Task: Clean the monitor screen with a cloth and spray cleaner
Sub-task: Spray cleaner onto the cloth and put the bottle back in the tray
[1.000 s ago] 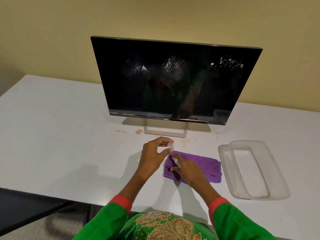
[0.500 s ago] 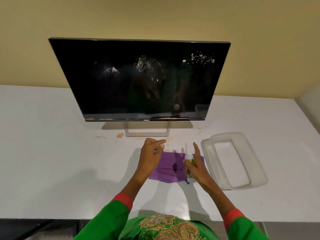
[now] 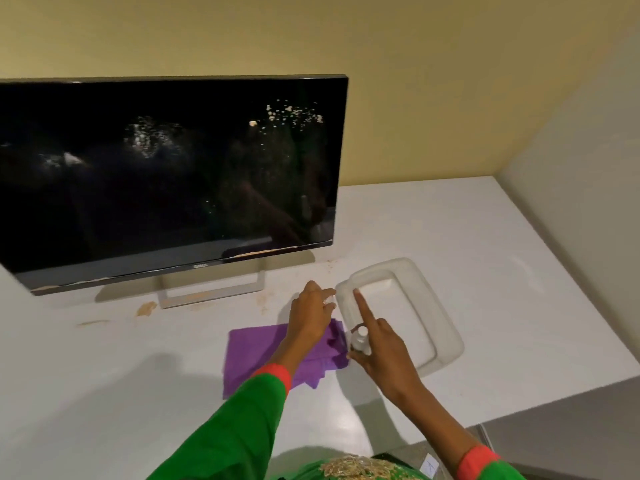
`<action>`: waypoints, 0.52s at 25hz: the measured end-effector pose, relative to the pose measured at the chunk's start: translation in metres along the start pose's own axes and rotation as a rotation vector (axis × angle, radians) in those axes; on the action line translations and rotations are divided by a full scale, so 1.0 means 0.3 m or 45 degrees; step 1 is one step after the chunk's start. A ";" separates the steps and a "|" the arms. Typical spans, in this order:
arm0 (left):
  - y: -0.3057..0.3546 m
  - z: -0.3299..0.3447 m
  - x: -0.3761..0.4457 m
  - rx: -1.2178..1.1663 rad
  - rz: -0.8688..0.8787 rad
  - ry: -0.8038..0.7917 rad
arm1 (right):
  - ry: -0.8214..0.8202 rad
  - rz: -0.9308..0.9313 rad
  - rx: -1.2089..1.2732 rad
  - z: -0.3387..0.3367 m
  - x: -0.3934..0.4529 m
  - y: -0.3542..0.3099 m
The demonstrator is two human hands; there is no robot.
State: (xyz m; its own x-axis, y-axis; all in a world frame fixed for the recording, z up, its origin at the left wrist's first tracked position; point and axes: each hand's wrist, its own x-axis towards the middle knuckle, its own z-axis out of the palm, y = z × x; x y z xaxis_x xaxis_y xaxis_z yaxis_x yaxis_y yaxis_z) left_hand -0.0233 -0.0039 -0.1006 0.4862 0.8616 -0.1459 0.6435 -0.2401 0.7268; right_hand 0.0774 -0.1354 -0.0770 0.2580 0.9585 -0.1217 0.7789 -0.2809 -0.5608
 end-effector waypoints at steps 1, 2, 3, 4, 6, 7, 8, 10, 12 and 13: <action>0.000 0.036 0.017 0.106 0.019 -0.029 | 0.000 -0.035 -0.024 -0.005 0.003 -0.001; -0.003 0.067 0.029 0.218 0.033 -0.050 | 0.006 -0.069 -0.048 -0.012 0.006 0.000; -0.008 0.090 0.035 0.310 0.038 -0.056 | 0.012 -0.094 -0.070 -0.018 0.008 0.001; -0.012 0.108 0.038 0.355 0.024 -0.045 | 0.016 -0.108 -0.096 -0.022 0.012 0.004; -0.017 0.127 0.031 0.352 -0.034 0.005 | 0.017 -0.136 -0.155 -0.020 0.011 0.004; -0.019 0.132 0.026 0.330 -0.059 0.024 | 0.012 -0.147 -0.178 -0.017 0.009 0.000; -0.019 0.133 0.023 0.306 -0.073 0.034 | 0.007 -0.157 -0.200 -0.014 0.006 -0.005; -0.023 0.122 0.018 0.271 -0.070 0.015 | 0.014 -0.187 -0.272 -0.002 0.003 -0.010; -0.031 0.099 0.013 0.295 -0.030 -0.028 | -0.016 -0.183 -0.350 0.013 0.006 -0.010; -0.039 0.084 0.007 0.311 -0.008 -0.038 | -0.048 -0.172 -0.363 0.017 0.008 -0.009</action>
State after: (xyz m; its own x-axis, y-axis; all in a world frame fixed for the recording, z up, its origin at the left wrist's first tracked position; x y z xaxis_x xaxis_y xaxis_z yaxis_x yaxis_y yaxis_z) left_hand -0.0149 -0.0106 -0.1265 0.4968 0.8506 -0.1724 0.7686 -0.3390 0.5425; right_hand 0.0728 -0.1319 -0.0801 0.1240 0.9877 -0.0950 0.9350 -0.1484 -0.3222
